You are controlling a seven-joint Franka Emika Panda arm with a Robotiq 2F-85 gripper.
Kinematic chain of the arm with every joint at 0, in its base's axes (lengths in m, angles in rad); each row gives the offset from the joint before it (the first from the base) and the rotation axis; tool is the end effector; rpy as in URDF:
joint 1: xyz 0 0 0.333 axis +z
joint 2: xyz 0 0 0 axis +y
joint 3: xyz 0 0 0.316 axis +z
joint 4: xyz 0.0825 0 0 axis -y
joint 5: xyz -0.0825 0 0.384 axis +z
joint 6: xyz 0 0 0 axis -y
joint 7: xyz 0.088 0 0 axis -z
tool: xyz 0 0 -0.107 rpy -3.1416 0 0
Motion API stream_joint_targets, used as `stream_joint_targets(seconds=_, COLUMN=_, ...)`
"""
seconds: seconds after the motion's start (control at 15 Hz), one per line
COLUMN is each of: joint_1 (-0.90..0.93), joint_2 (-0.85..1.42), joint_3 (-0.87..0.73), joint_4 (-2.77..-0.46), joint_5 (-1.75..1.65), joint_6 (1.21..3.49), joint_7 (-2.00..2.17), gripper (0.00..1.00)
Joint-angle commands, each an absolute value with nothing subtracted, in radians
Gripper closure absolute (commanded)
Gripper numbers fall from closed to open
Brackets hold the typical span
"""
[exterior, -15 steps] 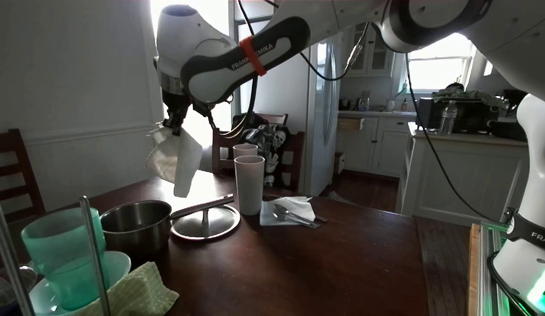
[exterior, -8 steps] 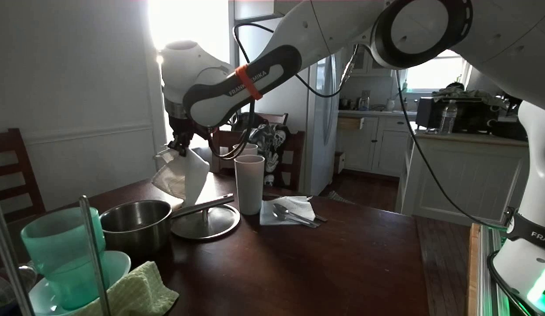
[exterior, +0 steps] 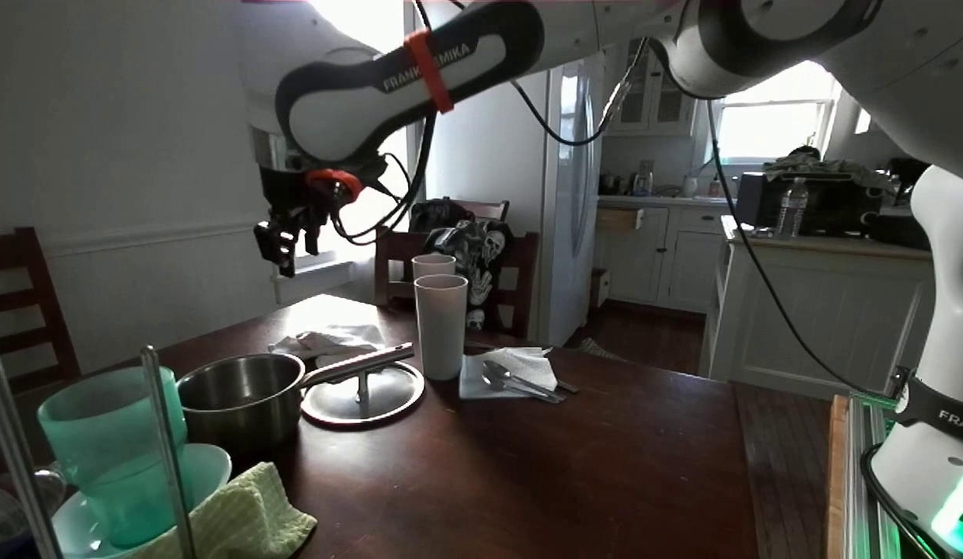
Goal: Remove the white towel from the pot and put it on the table
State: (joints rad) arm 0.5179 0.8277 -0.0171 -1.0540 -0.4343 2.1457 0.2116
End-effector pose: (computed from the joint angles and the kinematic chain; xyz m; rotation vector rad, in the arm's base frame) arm 0.7022 0.3698 0.3708 2.7187 0.6751 0.5490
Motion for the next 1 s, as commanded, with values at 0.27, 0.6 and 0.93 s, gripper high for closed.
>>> stream_joint_targets(seconds=0.27, joint_1=0.514, joint_2=0.516, joint_3=0.099, joint_4=-1.383, joint_5=-0.325, joint_6=2.136, joint_7=0.243, gripper=0.00)
stream_joint_targets(seconds=0.6, joint_1=0.424, joint_2=0.335, joint_3=0.190, joint_4=-1.598, joint_5=-0.203, joint_6=2.197, joint_7=0.038, gripper=0.00)
stream_joint_targets(seconds=0.93, joint_1=0.426, joint_2=0.368, joint_3=0.194, joint_4=-1.541, joint_5=-0.243, joint_6=2.160, joint_7=0.068, gripper=0.00)
